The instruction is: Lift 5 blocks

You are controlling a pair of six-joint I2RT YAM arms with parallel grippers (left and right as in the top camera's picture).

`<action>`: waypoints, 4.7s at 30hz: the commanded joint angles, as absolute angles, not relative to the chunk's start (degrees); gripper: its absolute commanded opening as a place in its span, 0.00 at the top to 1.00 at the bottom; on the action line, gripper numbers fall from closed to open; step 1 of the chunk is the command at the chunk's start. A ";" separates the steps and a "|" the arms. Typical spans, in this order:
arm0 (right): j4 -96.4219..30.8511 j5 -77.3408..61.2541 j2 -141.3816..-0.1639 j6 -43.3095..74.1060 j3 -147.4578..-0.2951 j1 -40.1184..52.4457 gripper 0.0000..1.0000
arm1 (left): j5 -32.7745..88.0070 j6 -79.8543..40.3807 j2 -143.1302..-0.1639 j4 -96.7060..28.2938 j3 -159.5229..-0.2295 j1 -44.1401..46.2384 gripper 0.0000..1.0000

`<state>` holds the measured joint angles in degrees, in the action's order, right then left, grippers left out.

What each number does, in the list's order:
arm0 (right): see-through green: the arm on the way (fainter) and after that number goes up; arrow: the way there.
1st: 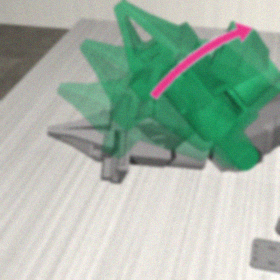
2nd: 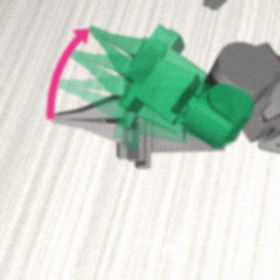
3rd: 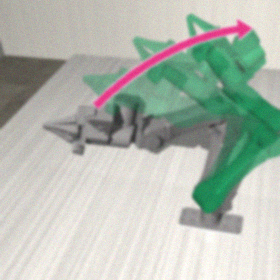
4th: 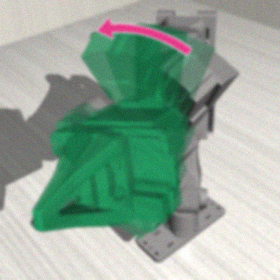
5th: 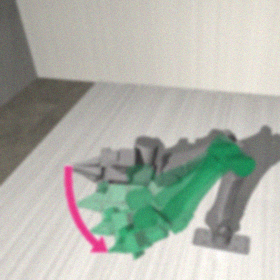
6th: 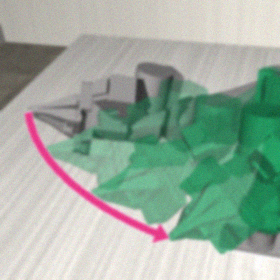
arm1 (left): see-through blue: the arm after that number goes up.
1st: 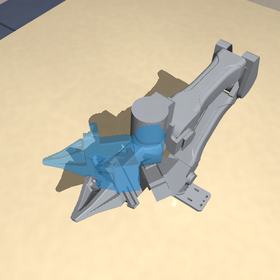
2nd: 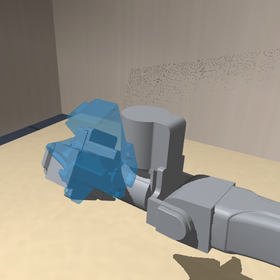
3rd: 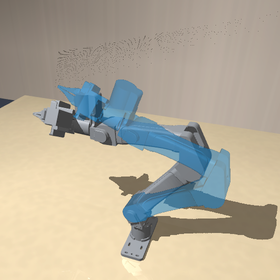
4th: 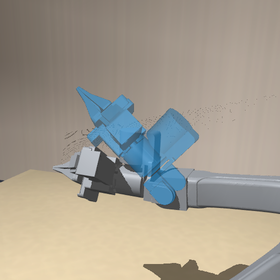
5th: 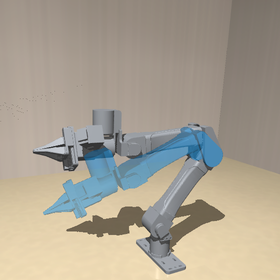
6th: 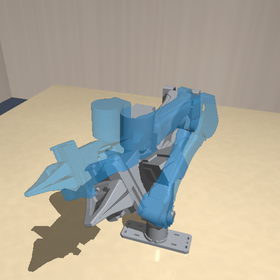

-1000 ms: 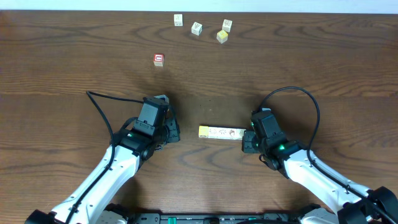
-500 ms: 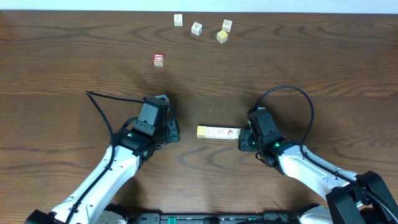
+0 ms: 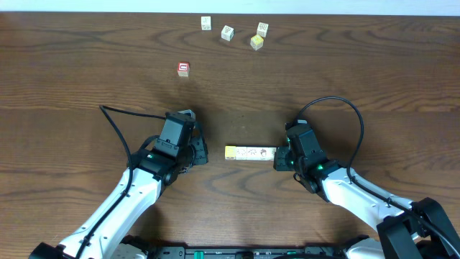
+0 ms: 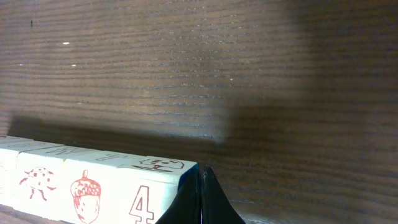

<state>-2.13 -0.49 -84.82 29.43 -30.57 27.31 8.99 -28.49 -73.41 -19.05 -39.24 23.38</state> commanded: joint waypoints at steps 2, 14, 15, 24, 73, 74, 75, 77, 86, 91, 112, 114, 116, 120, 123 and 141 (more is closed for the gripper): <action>-1.21 -0.78 -85.14 28.58 -30.70 27.79 0.99 | 8.25 -28.40 -73.73 -18.94 -40.18 23.51 0.93; -0.89 -1.13 -85.14 28.58 -30.70 27.79 0.99 | 4.69 -29.52 -73.73 -18.94 -40.18 23.49 0.93; -0.89 -1.15 -85.14 28.56 -30.70 27.79 0.99 | 4.32 -29.47 -73.73 -18.81 -40.18 23.49 0.93; -1.32 -1.15 -85.14 28.58 -30.70 27.79 0.99 | 4.19 -27.94 -73.89 -16.45 -38.61 23.51 0.93; -3.36 -1.19 -85.14 27.57 -30.70 27.81 0.99 | 15.59 -26.06 -89.58 -3.62 -37.58 28.53 0.93; -3.38 -1.34 -85.14 27.57 -30.70 27.81 0.99 | 15.40 -26.35 -89.86 -3.46 -37.58 28.97 0.93; -3.40 -1.63 -85.14 27.57 -30.70 27.81 0.99 | 15.29 -26.48 -90.04 -3.33 -37.58 29.34 0.93; -3.44 -2.28 -85.14 27.57 -30.72 27.83 0.99 | 13.52 -26.94 -90.39 -3.42 -37.58 30.09 0.93; -3.42 -2.50 -85.14 27.57 -30.70 27.86 0.99 | 9.76 -28.42 -90.56 -3.62 -37.58 30.30 0.93; -3.16 -3.60 -85.14 27.24 -30.72 27.86 0.99 | 9.76 -28.42 -90.56 -3.60 -37.58 30.30 0.93; -4.27 -1.56 -85.14 25.80 -30.70 27.83 0.99 | 5.58 -28.16 -90.63 -5.15 -37.58 30.30 0.93; -4.29 -1.54 -85.14 25.58 -30.70 27.86 0.99 | 4.29 -28.16 -90.63 -5.30 -37.58 30.30 0.93; -4.14 -1.56 -85.14 25.58 -30.70 27.86 0.99 | 3.77 -27.92 -90.63 -5.26 -37.58 30.30 0.93; -3.99 -2.28 -85.14 25.61 -30.70 27.86 0.99 | 3.79 -27.94 -90.63 -5.19 -37.58 30.30 0.93; -4.08 -2.72 -85.14 25.61 -30.70 27.86 0.99 | 3.79 -27.94 -90.63 -5.02 -37.58 30.30 0.93; -3.77 -5.50 -85.14 25.61 -30.70 27.86 0.99 | 13.26 -24.36 -93.76 -3.07 -37.56 30.35 0.93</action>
